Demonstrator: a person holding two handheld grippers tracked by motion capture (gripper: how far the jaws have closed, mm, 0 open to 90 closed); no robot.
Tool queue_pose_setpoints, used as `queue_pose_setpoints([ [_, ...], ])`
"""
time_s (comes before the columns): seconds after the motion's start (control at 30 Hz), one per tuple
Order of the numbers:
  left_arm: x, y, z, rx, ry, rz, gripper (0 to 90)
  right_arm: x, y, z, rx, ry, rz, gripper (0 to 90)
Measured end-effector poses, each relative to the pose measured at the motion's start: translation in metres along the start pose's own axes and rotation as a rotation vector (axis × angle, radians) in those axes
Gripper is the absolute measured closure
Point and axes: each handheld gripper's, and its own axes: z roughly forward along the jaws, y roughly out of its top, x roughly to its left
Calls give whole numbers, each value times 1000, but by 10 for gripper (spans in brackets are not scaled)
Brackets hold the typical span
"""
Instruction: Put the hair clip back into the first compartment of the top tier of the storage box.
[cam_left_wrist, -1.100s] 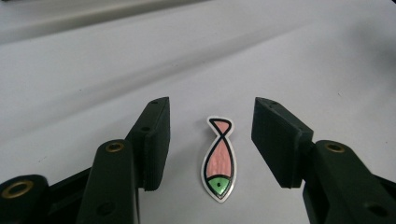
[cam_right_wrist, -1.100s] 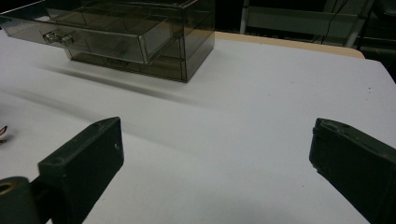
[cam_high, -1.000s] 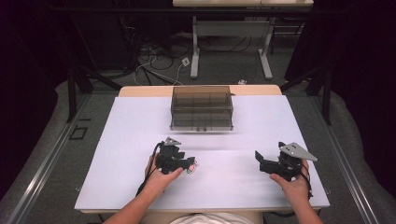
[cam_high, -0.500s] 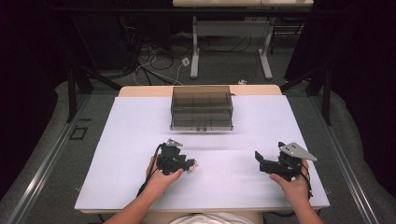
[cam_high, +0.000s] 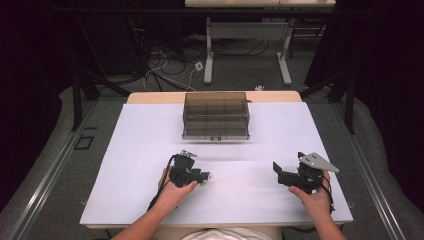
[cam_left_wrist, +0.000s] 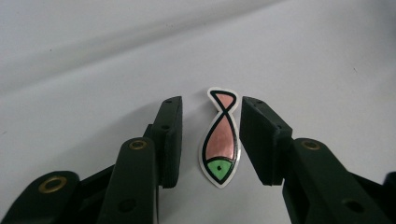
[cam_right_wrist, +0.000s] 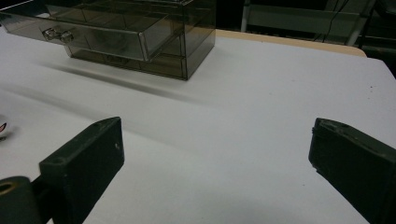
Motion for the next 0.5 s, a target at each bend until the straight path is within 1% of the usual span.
queue_pose_setpoints([
  [0.1,0,0,1,5,5,-4,609,0,0,0,-7,0,1,29],
  [0.13,0,0,2,5,8,-14,612,0,0,0,-2,0,0,29],
  [0.23,0,0,3,8,0,-11,623,0,0,0,6,0,5,29],
  [0.3,0,0,3,12,3,-11,632,0,0,0,9,-1,2,29],
  [0.33,0,0,4,14,2,-3,636,-1,0,-1,11,0,2,29],
  [0.37,-1,0,4,14,2,-7,641,-1,0,0,2,1,2,29],
  [0.5,-2,0,4,17,5,-10,654,-1,0,0,3,-1,3,29],
])
